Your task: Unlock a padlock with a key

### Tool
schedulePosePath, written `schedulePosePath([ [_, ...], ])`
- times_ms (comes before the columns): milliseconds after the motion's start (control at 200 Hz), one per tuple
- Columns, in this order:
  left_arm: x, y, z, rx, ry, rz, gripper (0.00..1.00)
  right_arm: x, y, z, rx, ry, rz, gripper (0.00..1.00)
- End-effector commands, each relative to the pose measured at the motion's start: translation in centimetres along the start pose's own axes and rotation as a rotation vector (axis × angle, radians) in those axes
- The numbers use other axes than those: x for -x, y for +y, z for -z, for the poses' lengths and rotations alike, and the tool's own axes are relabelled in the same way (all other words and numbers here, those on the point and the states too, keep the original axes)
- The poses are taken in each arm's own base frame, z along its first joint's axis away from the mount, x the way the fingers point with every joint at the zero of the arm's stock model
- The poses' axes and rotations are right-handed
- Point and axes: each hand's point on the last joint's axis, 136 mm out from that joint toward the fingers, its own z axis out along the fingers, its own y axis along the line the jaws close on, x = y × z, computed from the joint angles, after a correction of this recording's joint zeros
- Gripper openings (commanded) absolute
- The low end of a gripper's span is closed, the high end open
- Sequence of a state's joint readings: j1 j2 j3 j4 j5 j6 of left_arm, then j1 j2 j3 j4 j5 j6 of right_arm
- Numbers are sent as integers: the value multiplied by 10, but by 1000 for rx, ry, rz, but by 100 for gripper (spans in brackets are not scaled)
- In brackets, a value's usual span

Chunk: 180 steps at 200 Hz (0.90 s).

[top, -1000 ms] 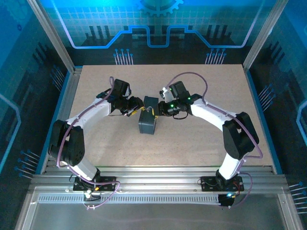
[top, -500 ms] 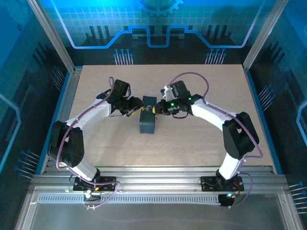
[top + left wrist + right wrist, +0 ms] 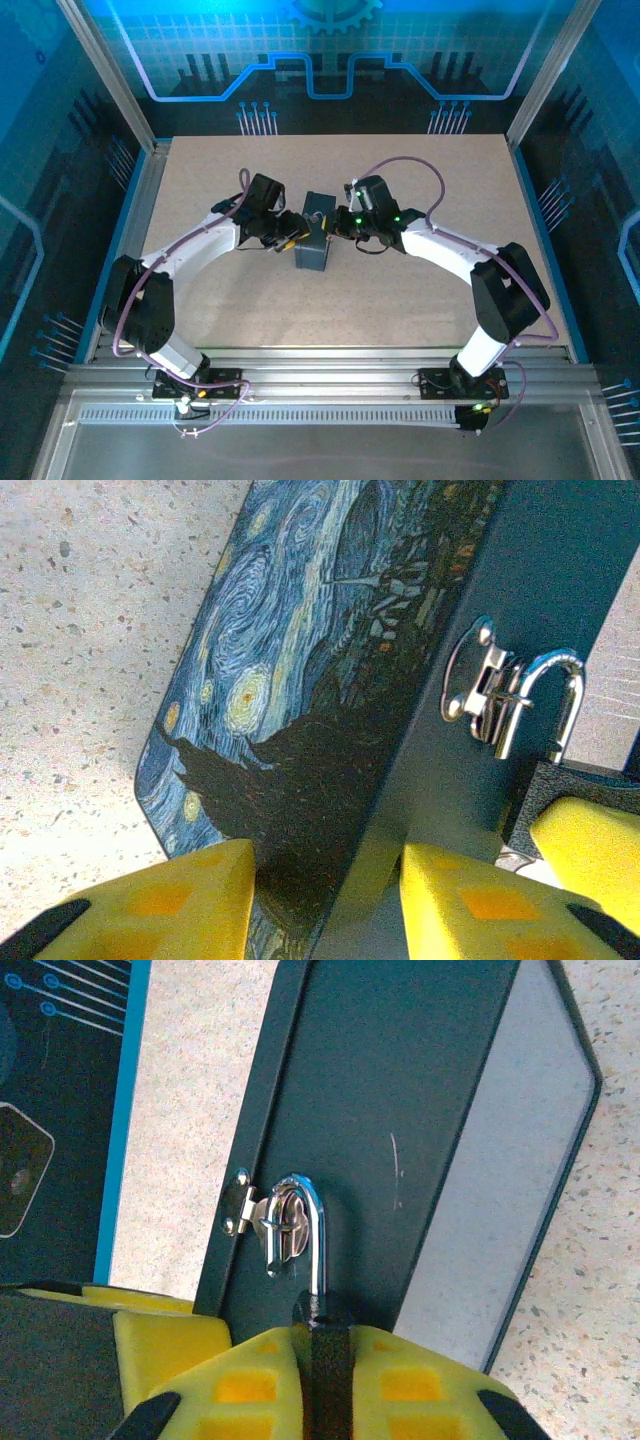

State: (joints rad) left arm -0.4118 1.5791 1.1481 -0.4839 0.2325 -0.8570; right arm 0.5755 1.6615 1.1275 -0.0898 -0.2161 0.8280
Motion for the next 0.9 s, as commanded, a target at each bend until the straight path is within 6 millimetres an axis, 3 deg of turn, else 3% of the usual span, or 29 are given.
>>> schedulePosePath([
  [0, -11, 10, -6, 24, 39, 25, 38, 22, 8, 6, -14, -110, -6, 0],
  [625, -29, 17, -33, 39, 106, 41, 31, 61, -9, -9, -136, -274, -104, 0],
  [895, -17, 8, -26, 23, 80, 30, 34, 71, -32, 12, -154, -287, -116, 0],
])
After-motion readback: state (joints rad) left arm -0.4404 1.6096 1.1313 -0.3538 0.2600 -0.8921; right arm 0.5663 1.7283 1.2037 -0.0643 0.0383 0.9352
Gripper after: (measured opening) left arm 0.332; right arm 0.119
